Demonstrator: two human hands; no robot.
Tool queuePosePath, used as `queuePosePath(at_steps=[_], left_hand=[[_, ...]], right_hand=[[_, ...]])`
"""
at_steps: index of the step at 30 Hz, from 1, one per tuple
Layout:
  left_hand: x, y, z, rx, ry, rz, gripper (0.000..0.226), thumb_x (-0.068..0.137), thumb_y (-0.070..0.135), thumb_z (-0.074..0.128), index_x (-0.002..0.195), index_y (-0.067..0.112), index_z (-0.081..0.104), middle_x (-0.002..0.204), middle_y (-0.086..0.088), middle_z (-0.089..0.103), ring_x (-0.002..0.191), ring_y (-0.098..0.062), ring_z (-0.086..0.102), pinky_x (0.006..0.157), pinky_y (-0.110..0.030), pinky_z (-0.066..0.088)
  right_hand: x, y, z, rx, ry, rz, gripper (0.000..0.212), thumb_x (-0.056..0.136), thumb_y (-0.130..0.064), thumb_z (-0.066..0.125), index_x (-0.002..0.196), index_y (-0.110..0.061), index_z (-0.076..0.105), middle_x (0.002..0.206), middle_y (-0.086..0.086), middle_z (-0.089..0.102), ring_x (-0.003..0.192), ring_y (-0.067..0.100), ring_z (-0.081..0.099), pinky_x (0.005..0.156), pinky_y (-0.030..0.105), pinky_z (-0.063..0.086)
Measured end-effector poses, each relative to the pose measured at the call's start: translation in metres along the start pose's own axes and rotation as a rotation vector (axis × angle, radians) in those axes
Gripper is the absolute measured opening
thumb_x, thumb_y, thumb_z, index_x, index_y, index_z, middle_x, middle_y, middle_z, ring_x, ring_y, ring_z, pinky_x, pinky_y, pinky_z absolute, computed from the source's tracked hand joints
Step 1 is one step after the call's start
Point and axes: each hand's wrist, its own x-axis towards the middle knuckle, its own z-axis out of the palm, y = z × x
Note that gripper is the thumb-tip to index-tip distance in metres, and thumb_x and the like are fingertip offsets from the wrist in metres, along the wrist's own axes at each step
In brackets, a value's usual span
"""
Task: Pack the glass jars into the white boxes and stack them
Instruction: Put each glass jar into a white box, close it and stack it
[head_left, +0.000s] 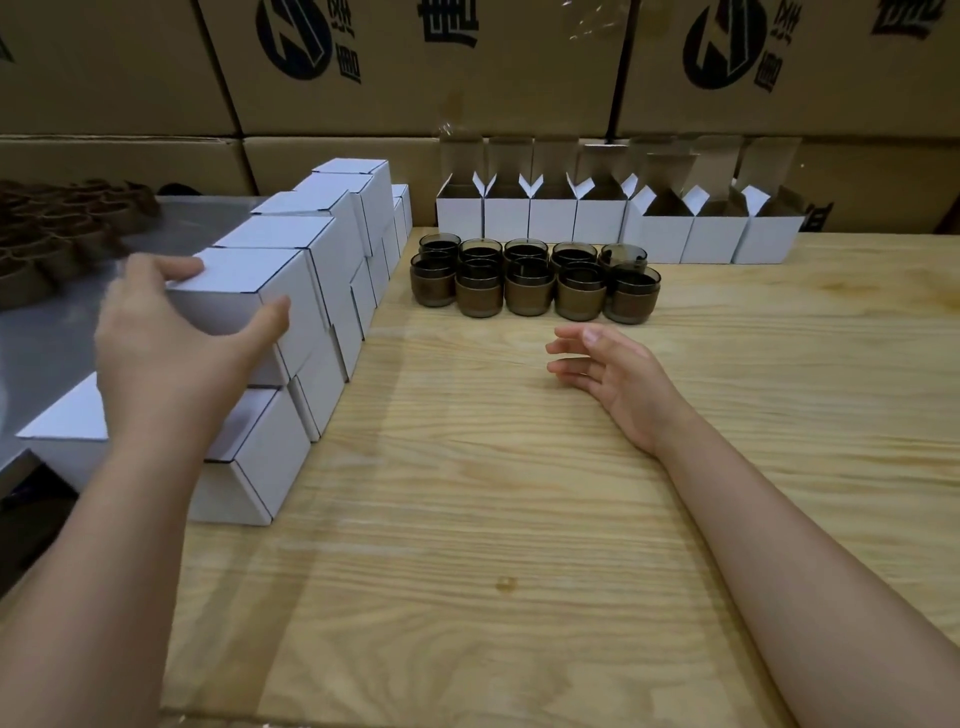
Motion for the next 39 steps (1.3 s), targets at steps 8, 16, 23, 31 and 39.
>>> queuePosePath(at_steps=[8,16,23,31,39], left_hand=[[-0.024,0.042,0.017,-0.030,0.150,0.810,0.043,0.090,0.043,0.057,0.126,0.026,0.043,0.141,-0.026,0.039,0.132,-0.039,0.038,0.109,-0.052,0.032],[-0.090,0.068,0.136,-0.019,-0.704,0.441,0.041,0.092,0.026,0.057,0.132,0.014,0.052,0.132,-0.002,0.055,0.123,-0.019,0.049,0.103,-0.032,0.037],[-0.096,0.045,0.171,0.328,-0.848,0.458,0.053,0.093,0.053,0.039,0.141,0.031,0.037,0.154,0.000,0.029,0.143,-0.018,0.018,0.113,-0.037,0.011],[-0.097,0.043,0.173,0.307,-0.805,0.469,0.053,0.091,0.056,0.037,0.140,0.035,0.036,0.153,0.004,0.026,0.142,-0.013,0.016,0.114,-0.034,0.008],[-0.100,0.039,0.173,0.271,-0.775,0.466,0.053,0.091,0.058,0.033,0.139,0.039,0.032,0.153,0.008,0.022,0.141,-0.009,0.011,0.113,-0.029,0.001]], right_hand=[[0.001,0.001,0.000,0.000,0.007,-0.005,0.023,0.095,-0.023,0.047,0.105,-0.014,0.066,0.097,0.003,0.070,0.090,0.019,0.066,0.088,0.034,0.050],[0.001,0.000,0.003,0.016,0.032,0.005,0.022,0.097,-0.015,0.045,0.103,-0.011,0.065,0.096,0.008,0.069,0.088,0.021,0.065,0.085,0.033,0.053],[0.004,0.005,0.006,-0.058,0.041,-0.012,0.020,0.097,-0.008,0.047,0.099,-0.010,0.066,0.089,0.005,0.070,0.084,0.017,0.064,0.081,0.026,0.054],[0.026,-0.005,0.004,-0.111,0.477,-0.196,0.027,0.096,-0.005,0.047,0.081,-0.014,0.068,0.075,0.003,0.067,0.070,0.014,0.061,0.069,0.022,0.052],[0.137,-0.050,-0.079,-0.540,0.907,-0.092,0.040,0.101,-0.033,0.031,0.094,-0.015,0.067,0.098,0.001,0.059,0.088,0.015,0.052,0.075,0.027,0.038]])
